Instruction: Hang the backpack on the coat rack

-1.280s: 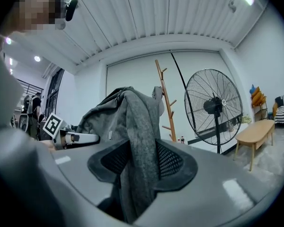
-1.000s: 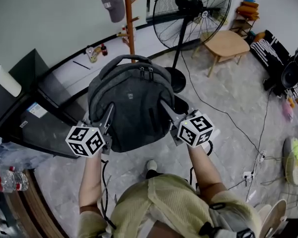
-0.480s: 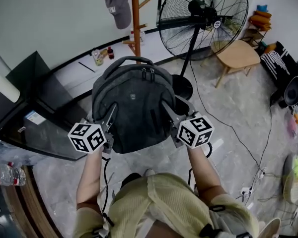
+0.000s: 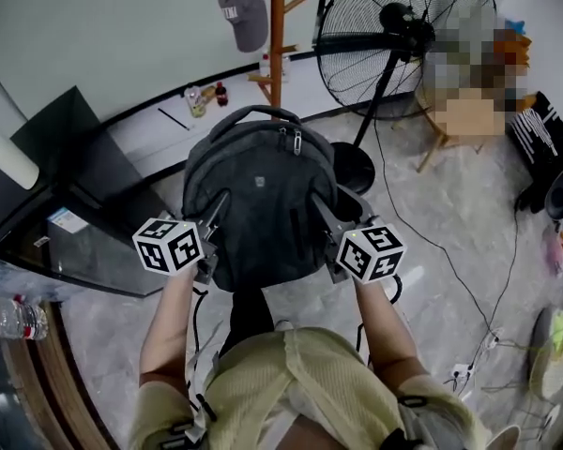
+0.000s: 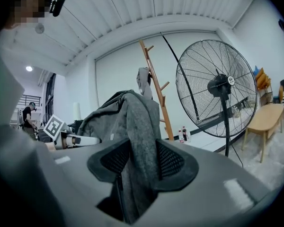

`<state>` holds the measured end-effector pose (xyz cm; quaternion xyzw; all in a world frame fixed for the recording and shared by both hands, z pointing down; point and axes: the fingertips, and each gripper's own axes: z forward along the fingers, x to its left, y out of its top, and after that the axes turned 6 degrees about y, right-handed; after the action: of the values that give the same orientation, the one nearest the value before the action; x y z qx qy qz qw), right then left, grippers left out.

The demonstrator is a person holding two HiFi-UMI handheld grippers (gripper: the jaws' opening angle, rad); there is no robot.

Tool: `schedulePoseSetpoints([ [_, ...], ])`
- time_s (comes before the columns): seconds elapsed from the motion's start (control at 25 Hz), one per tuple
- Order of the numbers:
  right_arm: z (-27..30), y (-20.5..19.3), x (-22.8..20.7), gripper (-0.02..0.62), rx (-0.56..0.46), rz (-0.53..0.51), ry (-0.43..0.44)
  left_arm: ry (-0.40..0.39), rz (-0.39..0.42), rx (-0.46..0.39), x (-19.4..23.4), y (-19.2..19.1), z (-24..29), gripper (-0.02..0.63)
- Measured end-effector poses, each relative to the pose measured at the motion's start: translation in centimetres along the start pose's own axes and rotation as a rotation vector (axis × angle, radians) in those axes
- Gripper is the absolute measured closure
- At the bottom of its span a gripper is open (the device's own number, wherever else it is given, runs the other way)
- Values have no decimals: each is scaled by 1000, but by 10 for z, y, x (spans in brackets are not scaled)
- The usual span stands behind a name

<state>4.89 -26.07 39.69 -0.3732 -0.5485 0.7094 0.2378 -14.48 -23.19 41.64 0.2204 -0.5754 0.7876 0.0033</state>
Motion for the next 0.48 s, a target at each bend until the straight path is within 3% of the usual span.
schedulePoseSetpoints([
  [0.48,71,-10,-31,425,70,40,-43,-60,-39,71,63,9,64,506],
])
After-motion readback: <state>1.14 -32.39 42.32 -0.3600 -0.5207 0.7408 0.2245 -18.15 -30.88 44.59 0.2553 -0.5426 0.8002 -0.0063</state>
